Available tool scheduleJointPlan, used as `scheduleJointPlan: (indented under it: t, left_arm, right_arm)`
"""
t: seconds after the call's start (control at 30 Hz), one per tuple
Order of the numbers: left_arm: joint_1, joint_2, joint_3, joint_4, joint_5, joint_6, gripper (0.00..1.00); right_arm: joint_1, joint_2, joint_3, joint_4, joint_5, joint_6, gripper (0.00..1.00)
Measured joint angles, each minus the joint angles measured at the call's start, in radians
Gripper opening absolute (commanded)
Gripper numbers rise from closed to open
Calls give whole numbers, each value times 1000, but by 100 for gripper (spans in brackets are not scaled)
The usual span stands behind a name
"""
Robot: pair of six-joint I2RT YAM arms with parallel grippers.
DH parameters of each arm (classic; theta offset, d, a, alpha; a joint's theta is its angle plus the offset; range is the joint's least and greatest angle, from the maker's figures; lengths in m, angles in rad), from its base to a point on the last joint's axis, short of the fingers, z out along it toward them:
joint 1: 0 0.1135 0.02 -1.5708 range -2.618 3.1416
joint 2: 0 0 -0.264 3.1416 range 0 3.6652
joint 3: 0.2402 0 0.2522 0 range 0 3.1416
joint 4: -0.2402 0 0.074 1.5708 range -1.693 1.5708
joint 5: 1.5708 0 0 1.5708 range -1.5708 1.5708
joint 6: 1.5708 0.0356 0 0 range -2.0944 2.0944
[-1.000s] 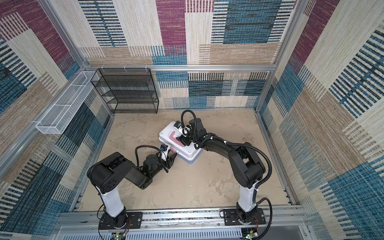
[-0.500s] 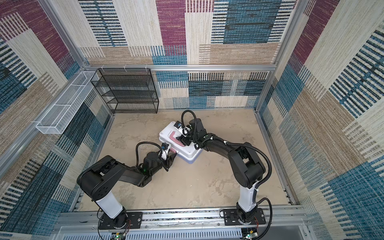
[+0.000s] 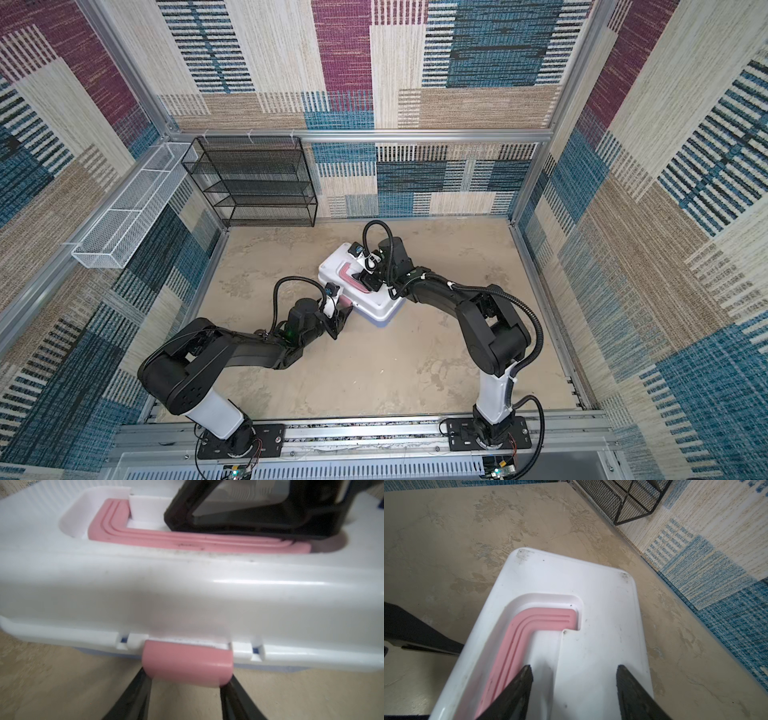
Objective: Pack the tool kit
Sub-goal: 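Push the near pink latch up against the lid with the left gripper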
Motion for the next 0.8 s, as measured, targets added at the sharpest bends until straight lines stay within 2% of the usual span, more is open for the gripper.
scheduleJointPlan:
  t: [0.8]
  left_arm:
    - [0, -63, 148, -372, 0, 9, 36]
  right_arm:
    - [0, -4, -21, 37, 3, 14, 65]
